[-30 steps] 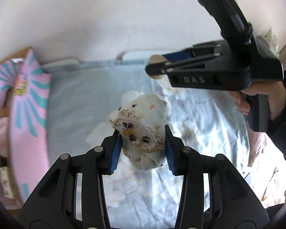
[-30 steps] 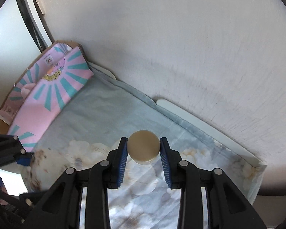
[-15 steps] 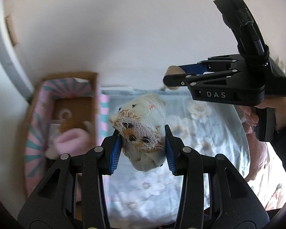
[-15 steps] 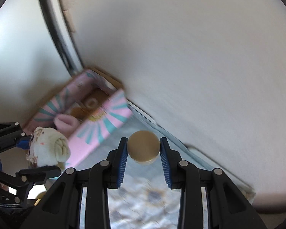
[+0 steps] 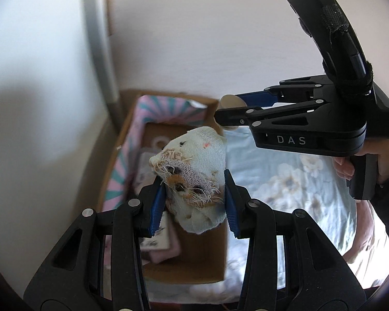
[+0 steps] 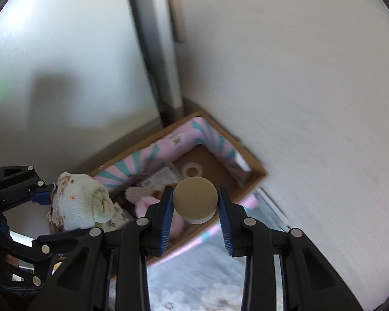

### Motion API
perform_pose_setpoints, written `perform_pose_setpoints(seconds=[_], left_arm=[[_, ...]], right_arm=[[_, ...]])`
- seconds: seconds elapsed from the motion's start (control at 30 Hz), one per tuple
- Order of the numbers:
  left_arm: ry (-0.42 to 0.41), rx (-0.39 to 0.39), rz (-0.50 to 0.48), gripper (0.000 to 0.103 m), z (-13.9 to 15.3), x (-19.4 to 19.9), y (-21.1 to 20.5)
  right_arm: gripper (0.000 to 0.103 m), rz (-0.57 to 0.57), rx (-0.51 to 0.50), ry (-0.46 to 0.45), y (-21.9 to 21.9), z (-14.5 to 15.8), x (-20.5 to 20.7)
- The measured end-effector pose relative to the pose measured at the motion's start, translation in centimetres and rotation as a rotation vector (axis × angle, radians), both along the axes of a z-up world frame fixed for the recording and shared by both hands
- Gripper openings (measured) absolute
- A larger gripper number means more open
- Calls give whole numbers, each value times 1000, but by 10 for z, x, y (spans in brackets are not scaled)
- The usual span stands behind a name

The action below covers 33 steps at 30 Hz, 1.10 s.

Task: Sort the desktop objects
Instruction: 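Carry both items into the cardboard box and open both tools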

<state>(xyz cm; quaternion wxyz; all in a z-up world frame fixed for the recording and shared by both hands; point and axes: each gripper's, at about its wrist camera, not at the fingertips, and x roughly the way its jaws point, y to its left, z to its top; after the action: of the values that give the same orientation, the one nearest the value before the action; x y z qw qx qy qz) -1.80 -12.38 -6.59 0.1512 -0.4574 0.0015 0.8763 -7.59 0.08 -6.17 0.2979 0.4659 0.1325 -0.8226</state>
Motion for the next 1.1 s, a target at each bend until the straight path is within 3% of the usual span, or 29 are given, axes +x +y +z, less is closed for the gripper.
perform_pose_setpoints(seconds=[0.4, 0.47, 0.5, 0.53, 0.57, 0.6, 0.93, 1.1], left_arm=[[-81, -5, 73, 37, -30, 3, -36], [-113, -12, 88, 41, -37, 0, -37], [-139, -14, 101, 58, -41, -2, -37], [-145, -7, 100, 99, -48, -3, -38], [-146, 4, 97, 100, -49, -2, -38], [-130, 18, 97, 103, -49, -1, -37], [-131, -8, 101, 103, -59, -5, -31], [-134, -11, 99, 103, -49, 3, -30]], right_arm=[[31, 79, 32, -85, -47, -38, -8], [31, 74, 42, -106, -51, -41, -12], [43, 63, 51, -120, -53, -45, -14], [52, 56, 57, -120, -54, -46, -15], [68, 45, 60, -106, -54, -47, -15], [74, 44, 55, -96, -54, -47, -14], [74, 41, 65, -81, -55, -50, -14], [74, 39, 71, -78, -54, -50, -14]])
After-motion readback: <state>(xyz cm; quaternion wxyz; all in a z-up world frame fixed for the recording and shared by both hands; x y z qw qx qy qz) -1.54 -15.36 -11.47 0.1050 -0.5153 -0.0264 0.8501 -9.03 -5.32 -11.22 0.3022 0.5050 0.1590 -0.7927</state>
